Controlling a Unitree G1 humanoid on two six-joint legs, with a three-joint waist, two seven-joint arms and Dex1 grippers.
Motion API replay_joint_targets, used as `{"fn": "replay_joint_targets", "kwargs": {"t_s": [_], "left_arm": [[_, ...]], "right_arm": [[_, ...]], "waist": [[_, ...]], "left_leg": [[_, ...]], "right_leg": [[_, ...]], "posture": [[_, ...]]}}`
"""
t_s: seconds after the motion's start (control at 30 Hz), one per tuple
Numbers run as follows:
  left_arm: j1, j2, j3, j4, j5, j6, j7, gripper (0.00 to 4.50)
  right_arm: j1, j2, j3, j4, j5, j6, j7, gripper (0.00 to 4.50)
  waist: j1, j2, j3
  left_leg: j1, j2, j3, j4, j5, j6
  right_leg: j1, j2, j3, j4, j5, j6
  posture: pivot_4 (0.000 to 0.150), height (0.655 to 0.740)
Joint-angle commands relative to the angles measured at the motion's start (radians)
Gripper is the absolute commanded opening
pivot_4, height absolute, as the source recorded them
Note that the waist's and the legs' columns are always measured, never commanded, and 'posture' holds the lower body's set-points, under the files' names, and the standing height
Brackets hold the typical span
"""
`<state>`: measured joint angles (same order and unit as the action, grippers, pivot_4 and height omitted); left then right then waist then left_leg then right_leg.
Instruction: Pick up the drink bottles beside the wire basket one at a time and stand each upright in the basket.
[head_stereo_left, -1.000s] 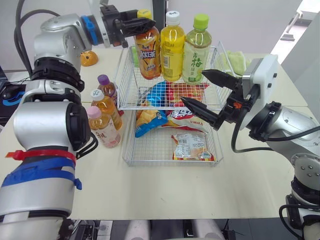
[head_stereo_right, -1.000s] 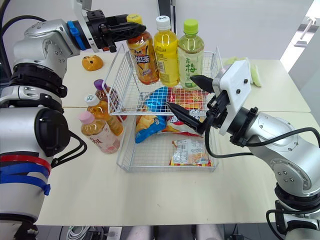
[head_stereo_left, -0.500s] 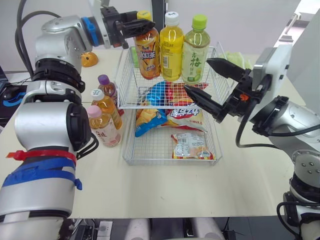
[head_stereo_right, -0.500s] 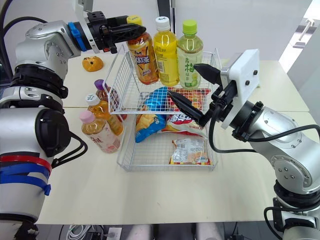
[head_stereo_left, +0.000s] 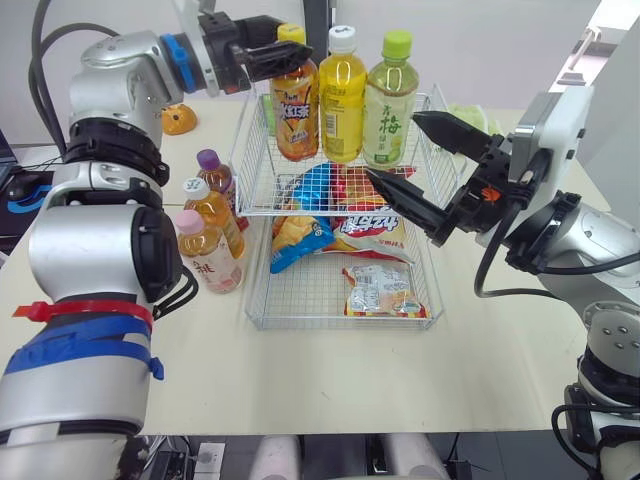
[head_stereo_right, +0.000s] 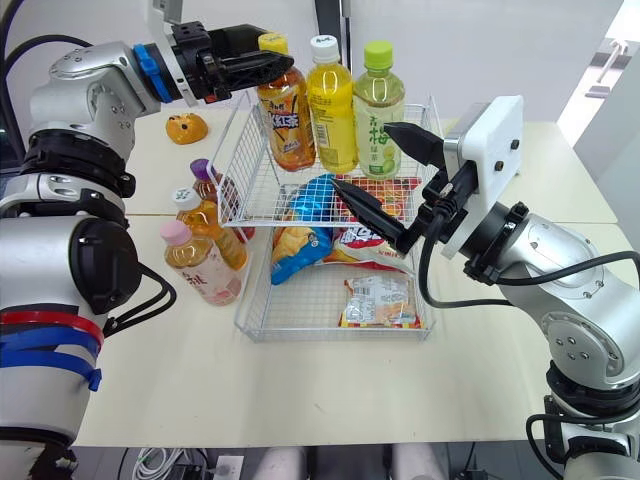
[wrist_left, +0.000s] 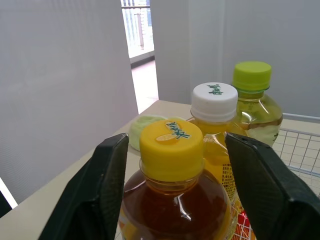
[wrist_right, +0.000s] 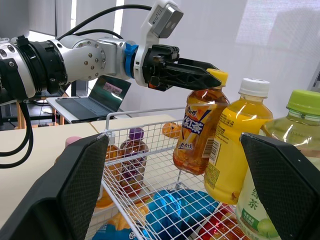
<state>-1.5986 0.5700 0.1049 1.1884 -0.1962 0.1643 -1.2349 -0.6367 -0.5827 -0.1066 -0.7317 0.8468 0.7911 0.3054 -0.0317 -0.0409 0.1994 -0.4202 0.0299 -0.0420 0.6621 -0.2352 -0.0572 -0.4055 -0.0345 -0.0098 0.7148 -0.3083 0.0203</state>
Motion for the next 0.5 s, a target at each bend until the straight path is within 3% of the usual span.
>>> {"fn": "replay_joint_targets", "kwargs": {"t_s": [0.03, 0.27, 0.5], "left_arm": [[-0.022, 0.029, 0.022, -0.017, 0.0, -0.016, -0.008, 4.43], [-0.03, 0.1, 0.057, -0.068, -0.031, 0.043, -0.043, 4.43], [0.067, 0.293, 0.136, -0.233, -0.083, 0.198, -0.003, 4.43]], "right_arm": [[-0.01, -0.005, -0.01, -0.021, -0.001, -0.021, 0.006, 4.5], [-0.019, -0.006, 0.004, 0.004, -0.015, -0.037, 0.043, 4.5], [-0.037, -0.018, 0.017, 0.08, -0.016, -0.076, 0.166, 4.5]], "waist": [[0.0, 0.0, 0.0], [-0.002, 0.0, 0.0], [-0.012, 0.0, 0.0]], "left_leg": [[0.0, 0.0, 0.0, 0.0, 0.0, 0.0], [0.0, 0.0, 0.0, 0.0, 0.0, 0.0], [0.001, 0.001, 0.0, -0.001, 0.0, 0.0]], "right_leg": [[0.0, 0.0, 0.0, 0.0, 0.0, 0.0], [0.0, 0.0, 0.0, 0.0, 0.0, 0.0], [0.0, 0.0, 0.001, 0.0, 0.0, 0.0]], "posture": [[0.15, 0.74], [0.15, 0.74], [0.15, 0.74]]}}
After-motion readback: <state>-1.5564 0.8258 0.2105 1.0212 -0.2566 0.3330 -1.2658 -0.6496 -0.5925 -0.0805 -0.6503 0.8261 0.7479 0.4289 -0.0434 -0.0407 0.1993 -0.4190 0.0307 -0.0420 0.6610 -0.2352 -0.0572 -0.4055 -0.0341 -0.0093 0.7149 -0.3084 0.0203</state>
